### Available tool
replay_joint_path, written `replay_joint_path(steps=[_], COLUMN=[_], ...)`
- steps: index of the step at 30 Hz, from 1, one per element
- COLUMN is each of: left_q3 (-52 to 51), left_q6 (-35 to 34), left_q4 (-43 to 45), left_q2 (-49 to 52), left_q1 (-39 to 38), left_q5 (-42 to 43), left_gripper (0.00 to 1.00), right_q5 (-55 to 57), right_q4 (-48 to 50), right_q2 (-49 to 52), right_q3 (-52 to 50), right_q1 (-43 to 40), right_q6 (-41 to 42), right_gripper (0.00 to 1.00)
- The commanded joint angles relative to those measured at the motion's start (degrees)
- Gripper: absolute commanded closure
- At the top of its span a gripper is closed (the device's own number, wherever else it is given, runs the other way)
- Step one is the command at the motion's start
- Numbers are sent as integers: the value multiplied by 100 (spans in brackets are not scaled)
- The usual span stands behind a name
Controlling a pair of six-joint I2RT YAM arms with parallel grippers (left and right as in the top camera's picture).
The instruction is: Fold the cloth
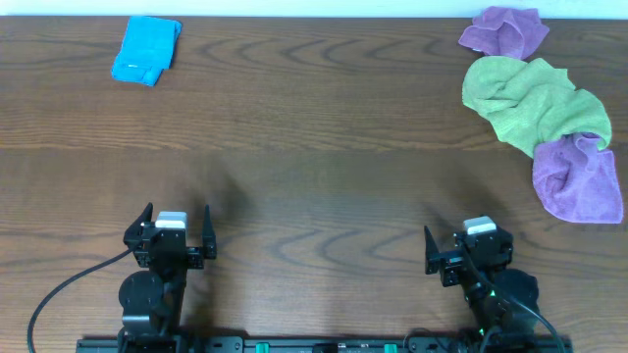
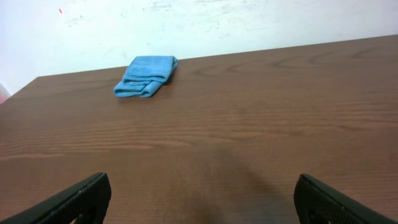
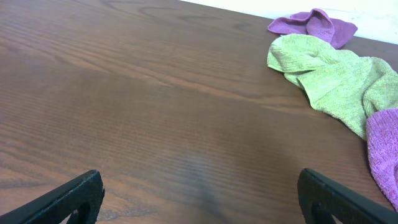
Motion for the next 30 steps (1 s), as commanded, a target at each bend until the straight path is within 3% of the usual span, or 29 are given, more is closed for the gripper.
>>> replay_joint_path(steps=[1, 4, 7, 12, 18, 30], left_q3=[-166, -166, -166, -166, -166, -166], left_q6=[-90, -90, -90, -90, -90, -90], left_q4=[-46, -46, -46, -46, -46, -46], left_q2=[-31, -31, -31, -31, -31, -31], left_q1=[24, 24, 24, 24, 24, 24], left_q5=[-105, -105, -105, -105, -105, -105], left_gripper=[5, 5, 5, 5, 5, 5], right_q5=[-22, 17, 651, 1405, 1368, 1003], right_q4=[9, 214, 767, 1351, 2507, 2675], right_q2=[-44, -44, -44, 280, 1792, 5952], right_q3=[-22, -22, -22, -7, 264, 2341], right_q1=[-63, -63, -70, -225, -1163, -3185], right_q6=[-83, -76, 872, 1303, 1606, 1189], right_gripper=[1, 1, 1, 1, 1, 1])
